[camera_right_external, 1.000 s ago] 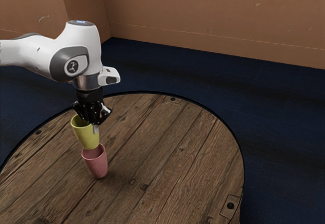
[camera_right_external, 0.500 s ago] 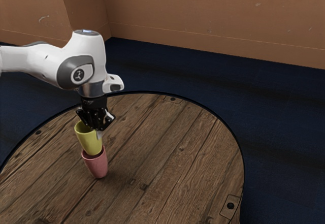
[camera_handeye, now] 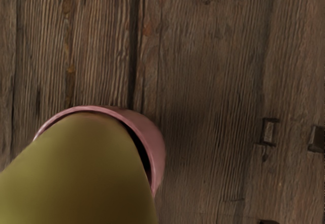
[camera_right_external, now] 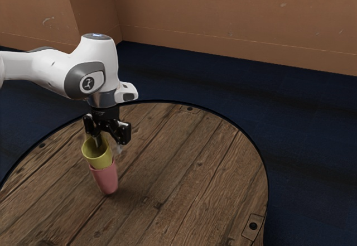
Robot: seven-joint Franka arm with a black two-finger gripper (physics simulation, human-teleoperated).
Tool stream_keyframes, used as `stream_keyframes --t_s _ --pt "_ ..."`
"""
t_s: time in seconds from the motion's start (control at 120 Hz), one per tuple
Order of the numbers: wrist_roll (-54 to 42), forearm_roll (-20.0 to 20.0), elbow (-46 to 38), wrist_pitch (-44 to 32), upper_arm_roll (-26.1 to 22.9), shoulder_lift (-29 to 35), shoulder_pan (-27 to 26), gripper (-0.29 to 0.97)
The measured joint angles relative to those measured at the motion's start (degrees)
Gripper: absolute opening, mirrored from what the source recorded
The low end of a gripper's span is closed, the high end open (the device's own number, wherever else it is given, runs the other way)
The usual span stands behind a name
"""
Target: Place the left cup onto the right cup
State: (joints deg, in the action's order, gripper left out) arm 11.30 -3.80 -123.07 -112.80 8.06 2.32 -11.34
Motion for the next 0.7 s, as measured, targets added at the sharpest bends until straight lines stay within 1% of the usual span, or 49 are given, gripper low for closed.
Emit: stream_keyframes --t_s 0.133,0.317,0.575,0.7 --pt "-0.1 0.0 0.2 0.1 0.0 0.0 -0.1 0.59" --pt "-0.2 0.0 1.7 0.4 -0.1 -0.1 0.0 0.64" --pt "-0.4 0.0 14.9 8.0 -0.1 -0.5 0.7 0.67" --pt "-0.5 0.1 18.5 12.3 -0.3 -1.0 1.3 0.67"
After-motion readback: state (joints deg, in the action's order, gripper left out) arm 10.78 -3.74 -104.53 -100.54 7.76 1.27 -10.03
